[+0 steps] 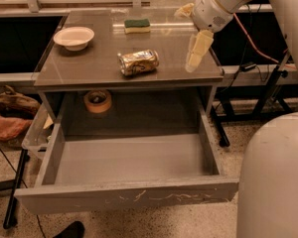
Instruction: Place orange can into top drawer
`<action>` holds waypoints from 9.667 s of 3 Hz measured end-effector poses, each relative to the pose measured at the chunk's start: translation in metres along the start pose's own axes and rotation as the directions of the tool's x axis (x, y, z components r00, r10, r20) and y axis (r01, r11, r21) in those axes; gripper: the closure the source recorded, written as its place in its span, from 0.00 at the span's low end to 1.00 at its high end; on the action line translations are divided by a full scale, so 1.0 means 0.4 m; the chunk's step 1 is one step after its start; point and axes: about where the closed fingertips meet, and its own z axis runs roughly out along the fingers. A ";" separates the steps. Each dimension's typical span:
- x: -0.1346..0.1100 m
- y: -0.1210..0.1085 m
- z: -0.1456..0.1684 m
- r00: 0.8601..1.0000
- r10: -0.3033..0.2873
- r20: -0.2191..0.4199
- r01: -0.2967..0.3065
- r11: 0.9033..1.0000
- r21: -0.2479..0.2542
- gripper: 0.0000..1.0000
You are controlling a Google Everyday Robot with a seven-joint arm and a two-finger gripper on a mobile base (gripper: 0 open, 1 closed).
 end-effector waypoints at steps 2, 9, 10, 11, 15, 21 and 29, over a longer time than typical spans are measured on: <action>-0.004 -0.104 0.164 0.998 -0.039 0.059 0.041 0.999 -0.026 0.00; -0.141 -0.146 0.339 0.984 0.004 0.178 0.015 0.994 -0.108 0.00; -0.153 -0.139 0.348 0.981 0.020 0.193 0.004 0.992 -0.126 0.00; -0.153 -0.139 0.348 0.981 0.020 0.193 0.004 0.992 -0.126 0.19; -0.153 -0.140 0.348 0.981 0.020 0.193 0.004 0.992 -0.125 1.00; -0.237 0.044 0.002 0.955 0.115 0.275 -0.136 0.989 0.061 1.00; -0.130 0.465 0.596 0.941 0.161 0.299 -0.147 0.987 -0.069 1.00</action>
Offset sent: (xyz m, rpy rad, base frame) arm 0.1192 0.0443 -0.0430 0.0585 0.0235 0.1042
